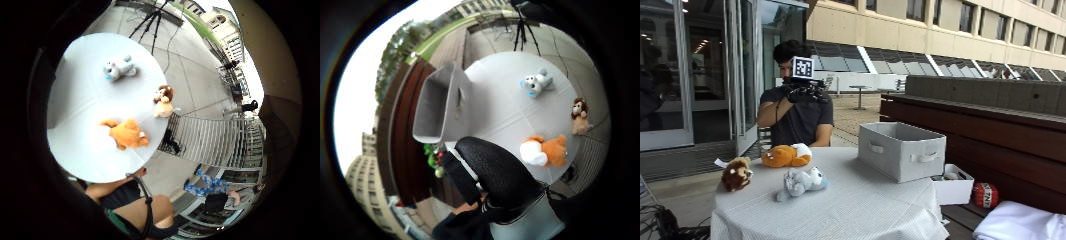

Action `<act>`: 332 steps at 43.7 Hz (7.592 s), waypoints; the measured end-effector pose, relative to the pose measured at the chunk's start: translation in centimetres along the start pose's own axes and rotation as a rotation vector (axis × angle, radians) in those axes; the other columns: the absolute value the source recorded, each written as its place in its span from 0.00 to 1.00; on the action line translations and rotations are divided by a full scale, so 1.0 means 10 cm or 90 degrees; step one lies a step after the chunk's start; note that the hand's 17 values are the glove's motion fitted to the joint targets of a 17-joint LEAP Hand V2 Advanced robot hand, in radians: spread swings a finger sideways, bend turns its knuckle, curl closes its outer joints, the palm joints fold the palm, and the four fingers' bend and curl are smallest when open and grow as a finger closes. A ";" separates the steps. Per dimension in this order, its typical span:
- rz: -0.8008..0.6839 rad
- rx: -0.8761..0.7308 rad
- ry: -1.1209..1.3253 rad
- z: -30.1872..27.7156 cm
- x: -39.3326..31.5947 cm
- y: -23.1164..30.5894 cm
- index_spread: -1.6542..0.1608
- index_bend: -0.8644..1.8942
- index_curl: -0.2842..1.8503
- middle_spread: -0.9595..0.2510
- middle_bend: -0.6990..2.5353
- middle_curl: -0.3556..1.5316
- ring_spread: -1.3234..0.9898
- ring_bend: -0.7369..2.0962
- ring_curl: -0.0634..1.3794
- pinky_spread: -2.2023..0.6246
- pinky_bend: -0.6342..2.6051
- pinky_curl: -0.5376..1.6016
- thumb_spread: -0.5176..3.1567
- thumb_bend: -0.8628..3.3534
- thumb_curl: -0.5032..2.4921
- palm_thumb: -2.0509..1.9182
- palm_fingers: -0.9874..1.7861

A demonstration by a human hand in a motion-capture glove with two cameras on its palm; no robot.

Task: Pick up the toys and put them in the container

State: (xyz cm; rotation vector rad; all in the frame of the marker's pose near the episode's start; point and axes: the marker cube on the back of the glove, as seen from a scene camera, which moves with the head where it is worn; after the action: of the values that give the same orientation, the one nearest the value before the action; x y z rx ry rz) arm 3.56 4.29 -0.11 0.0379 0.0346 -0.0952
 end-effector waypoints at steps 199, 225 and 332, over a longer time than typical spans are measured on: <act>-0.109 0.031 -0.028 -0.16 -1.65 -1.39 0.72 0.36 0.24 0.74 0.27 0.38 0.54 0.44 0.21 0.76 0.60 0.43 0.42 0.19 0.31 0.51 0.30; 0.063 -0.053 -0.025 1.38 0.33 -2.01 0.73 0.36 0.24 0.72 0.27 0.37 0.53 0.37 0.20 0.79 0.48 0.38 0.40 0.19 0.27 0.50 0.28; -0.175 0.043 -0.057 -0.50 -3.25 -1.39 0.73 0.43 0.40 0.45 0.41 0.49 0.38 0.61 0.36 0.62 0.48 0.43 0.31 0.25 0.46 0.70 0.75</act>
State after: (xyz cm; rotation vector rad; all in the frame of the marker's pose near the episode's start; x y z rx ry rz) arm -30.30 -6.30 -4.38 0.0967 -0.0539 -0.3729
